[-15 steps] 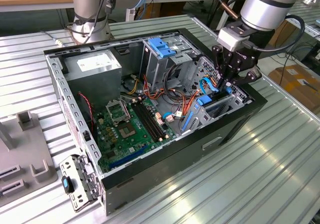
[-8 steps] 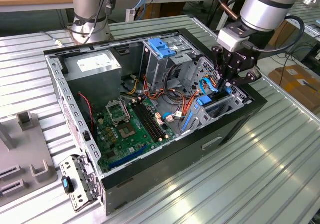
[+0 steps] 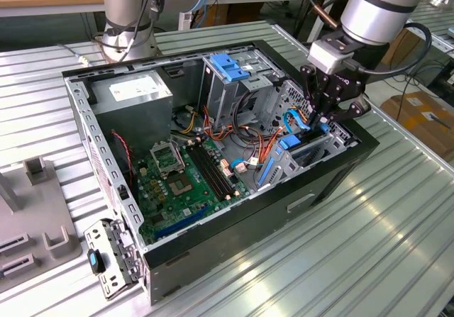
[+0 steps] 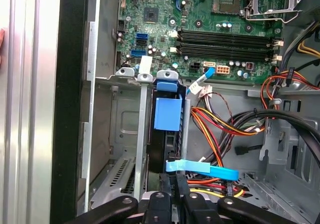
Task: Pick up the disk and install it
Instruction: 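Insert the second disk wire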
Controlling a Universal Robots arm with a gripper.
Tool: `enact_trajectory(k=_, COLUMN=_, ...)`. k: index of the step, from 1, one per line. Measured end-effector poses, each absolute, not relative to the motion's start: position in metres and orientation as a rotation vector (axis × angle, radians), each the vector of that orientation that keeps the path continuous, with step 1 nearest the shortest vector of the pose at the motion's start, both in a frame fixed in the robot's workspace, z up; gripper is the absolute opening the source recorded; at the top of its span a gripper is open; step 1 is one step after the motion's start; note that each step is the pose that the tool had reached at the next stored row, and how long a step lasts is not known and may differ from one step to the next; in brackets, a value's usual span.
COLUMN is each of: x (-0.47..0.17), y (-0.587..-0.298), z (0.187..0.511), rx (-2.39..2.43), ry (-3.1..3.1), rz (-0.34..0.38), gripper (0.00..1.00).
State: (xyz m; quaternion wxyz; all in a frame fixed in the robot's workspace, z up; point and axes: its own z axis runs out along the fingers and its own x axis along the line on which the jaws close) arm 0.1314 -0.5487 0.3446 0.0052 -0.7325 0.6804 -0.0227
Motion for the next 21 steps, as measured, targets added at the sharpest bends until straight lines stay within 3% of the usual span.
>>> enact_trajectory(k=21, x=0.1314, y=-0.5489, z=0.3394, rx=-2.294, ry=2.130, rz=-0.071, gripper=0.16)
